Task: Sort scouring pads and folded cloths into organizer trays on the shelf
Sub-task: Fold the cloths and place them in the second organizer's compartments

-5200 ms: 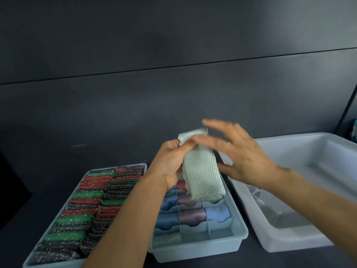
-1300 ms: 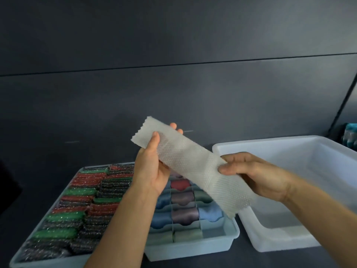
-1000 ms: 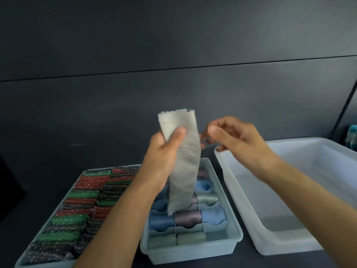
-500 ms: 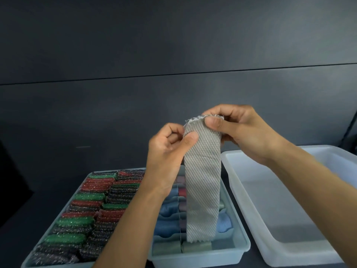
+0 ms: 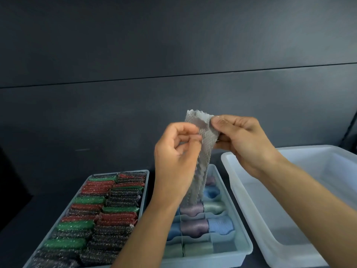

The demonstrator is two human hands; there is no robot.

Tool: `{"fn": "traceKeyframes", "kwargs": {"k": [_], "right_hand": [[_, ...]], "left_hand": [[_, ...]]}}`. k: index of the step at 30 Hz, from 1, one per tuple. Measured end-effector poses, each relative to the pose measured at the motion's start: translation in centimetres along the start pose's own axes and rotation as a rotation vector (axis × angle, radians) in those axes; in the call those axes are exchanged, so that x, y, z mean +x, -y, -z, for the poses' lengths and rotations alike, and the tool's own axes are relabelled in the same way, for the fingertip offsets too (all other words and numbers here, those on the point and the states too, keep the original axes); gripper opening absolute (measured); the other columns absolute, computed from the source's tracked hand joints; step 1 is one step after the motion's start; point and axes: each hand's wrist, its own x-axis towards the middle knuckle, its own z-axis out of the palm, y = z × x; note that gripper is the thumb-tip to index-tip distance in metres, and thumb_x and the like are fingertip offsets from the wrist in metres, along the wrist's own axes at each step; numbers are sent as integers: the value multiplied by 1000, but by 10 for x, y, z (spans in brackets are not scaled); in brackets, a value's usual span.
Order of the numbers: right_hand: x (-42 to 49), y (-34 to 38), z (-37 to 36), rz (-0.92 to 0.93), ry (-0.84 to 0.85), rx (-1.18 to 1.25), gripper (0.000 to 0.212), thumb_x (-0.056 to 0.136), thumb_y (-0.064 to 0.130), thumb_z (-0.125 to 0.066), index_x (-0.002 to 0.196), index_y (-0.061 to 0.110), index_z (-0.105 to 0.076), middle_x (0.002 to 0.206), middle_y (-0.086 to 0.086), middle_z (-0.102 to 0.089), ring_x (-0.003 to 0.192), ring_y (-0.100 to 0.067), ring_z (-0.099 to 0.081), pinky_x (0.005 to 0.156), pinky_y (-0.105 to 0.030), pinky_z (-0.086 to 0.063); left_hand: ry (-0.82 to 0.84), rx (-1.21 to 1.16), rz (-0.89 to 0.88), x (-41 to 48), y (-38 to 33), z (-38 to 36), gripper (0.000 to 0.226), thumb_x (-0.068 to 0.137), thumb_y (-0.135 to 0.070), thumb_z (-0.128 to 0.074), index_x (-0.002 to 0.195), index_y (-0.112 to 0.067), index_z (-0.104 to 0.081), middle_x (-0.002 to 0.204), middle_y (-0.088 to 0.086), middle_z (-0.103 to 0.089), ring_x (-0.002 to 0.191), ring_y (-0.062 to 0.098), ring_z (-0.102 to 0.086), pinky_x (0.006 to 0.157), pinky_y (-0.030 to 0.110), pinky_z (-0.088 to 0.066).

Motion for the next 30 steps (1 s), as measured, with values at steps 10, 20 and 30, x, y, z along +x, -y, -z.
{"fn": "traceKeyframes", "kwargs": {"k": [10,20,30], "right_hand": [[-4,4,-3,32,24,-54,29,96,10,-53,74,4,-70,67,-11,-69,61,-21,-66,62,-31,-58],[-3,3,-7,81,-4,-145,29,95,8,-55,76,-12,-65,61,-12,-63,55,-19,-61,59,-33,-59],[3,8,-8,85,-59,-267,29,94,12,-58,78,-10,-68,74,-28,-66,62,-27,-63,64,-50,-60]], "left_hand": [[-81,256,-54,12,1,1,4,85,-13,-72,85,-17,-70,76,0,-68,62,17,-65,64,38,-58],[7,308,10,12,-4,3,14,78,-16,-78,86,-20,-67,74,-4,-68,63,9,-62,60,24,-54],[91,11,178,24,-16,15,7,87,-4,-69,92,-7,-72,82,15,-73,70,24,-72,63,30,-60]]}}
